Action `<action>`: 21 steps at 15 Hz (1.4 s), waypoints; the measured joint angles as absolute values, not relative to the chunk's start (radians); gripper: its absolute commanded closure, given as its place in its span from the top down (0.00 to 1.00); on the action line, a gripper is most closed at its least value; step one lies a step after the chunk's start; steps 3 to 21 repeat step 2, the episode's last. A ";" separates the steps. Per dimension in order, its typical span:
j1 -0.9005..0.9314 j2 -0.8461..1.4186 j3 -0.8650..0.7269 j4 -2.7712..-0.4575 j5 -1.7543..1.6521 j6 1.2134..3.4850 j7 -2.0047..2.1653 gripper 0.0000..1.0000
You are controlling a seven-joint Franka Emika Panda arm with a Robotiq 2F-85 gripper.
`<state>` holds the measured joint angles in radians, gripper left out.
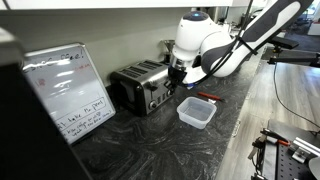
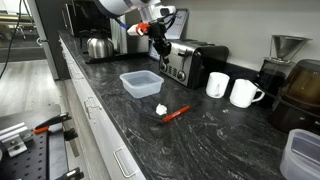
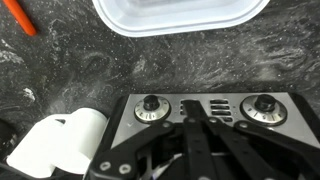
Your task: Turn the right knob
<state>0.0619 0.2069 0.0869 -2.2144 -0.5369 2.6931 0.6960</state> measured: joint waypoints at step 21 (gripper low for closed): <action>0.080 0.204 0.083 -2.214 -0.465 2.661 0.639 0.00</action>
